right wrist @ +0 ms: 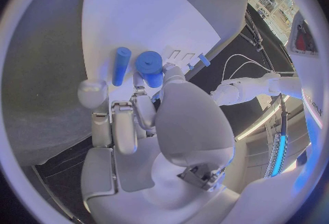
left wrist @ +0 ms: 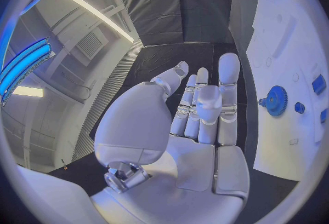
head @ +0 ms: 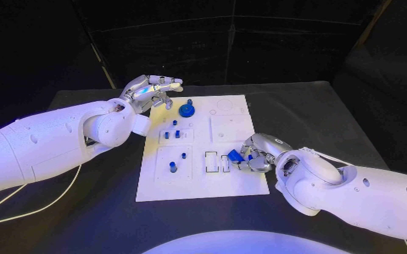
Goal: Assemble the parts on the task board
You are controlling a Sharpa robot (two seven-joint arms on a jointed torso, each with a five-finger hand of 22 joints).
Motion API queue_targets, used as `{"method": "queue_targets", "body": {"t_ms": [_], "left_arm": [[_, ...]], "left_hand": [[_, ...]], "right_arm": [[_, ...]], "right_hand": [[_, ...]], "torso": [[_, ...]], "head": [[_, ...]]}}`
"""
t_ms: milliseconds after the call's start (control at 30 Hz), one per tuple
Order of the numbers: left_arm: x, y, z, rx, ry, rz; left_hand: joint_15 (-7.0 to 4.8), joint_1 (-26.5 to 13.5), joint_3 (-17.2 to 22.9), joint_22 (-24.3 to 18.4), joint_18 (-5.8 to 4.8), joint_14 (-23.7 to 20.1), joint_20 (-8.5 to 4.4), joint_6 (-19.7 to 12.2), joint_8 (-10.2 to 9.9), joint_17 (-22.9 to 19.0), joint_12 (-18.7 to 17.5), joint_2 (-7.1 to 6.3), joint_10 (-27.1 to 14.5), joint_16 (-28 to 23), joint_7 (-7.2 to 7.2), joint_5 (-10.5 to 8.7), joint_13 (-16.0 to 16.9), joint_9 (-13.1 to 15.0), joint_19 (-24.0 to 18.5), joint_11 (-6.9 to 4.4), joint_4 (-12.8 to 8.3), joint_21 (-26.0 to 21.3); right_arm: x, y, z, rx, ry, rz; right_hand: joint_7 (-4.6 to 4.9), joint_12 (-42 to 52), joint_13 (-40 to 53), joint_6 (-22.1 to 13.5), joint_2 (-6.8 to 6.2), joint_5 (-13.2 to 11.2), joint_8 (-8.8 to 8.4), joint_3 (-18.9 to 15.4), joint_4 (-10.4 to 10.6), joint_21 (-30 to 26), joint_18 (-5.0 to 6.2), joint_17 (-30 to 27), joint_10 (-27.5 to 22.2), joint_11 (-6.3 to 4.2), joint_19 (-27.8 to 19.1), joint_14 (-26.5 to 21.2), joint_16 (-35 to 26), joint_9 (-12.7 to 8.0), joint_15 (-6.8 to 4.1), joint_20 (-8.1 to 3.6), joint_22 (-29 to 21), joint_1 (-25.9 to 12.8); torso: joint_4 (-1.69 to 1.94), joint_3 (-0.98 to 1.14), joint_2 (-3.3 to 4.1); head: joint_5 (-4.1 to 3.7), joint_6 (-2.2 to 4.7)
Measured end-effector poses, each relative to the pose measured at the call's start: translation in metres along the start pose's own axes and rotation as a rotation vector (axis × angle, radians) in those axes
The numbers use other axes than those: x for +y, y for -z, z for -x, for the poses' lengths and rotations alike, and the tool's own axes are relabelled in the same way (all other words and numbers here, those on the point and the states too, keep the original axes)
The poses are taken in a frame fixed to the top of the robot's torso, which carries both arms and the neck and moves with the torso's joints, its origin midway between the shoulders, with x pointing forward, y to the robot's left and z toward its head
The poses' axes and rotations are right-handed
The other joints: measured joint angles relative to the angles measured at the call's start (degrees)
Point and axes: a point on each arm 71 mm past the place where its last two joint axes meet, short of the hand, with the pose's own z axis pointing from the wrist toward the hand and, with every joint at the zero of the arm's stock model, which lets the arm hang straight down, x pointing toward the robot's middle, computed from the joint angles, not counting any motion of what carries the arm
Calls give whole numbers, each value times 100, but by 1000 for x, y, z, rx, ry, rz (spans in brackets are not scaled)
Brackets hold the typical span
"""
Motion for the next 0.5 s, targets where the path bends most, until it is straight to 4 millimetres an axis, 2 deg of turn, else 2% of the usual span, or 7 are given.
{"method": "queue_targets", "body": {"t_ms": [67, 500], "left_arm": [[0, 0, 0, 1, 0, 0], [0, 0, 1, -1, 0, 1]], "left_hand": [[0, 0, 0, 0, 0, 0, 0, 0, 0, 0, 0, 0, 0, 0, 0, 0, 0, 0, 0, 0, 0, 0], [0, 0, 0, 1, 0, 0, 0, 0, 0, 1, 0, 0, 0, 0, 0, 0, 0, 0, 0, 0, 0, 0]], "right_arm": [[3, 2, 1, -18, -18, 16], [23, 9, 5, -96, -114, 100]], "right_hand": [[-2, 30, 45, 0, 23, 75, 37, -1, 0, 36, 0, 0, 50, -50, 0, 10, 4, 9, -13, 0, 24, 23], [-1, 41, 69, -1, 38, 98, 38, 1, -16, 38, 0, 4, 51, -48, 0, 11, 4, 10, -29, 0, 31, 38]], "torso": [[0, -1, -2], [13, -3, -3]], "head": [[-8, 3], [-6, 56]]}}
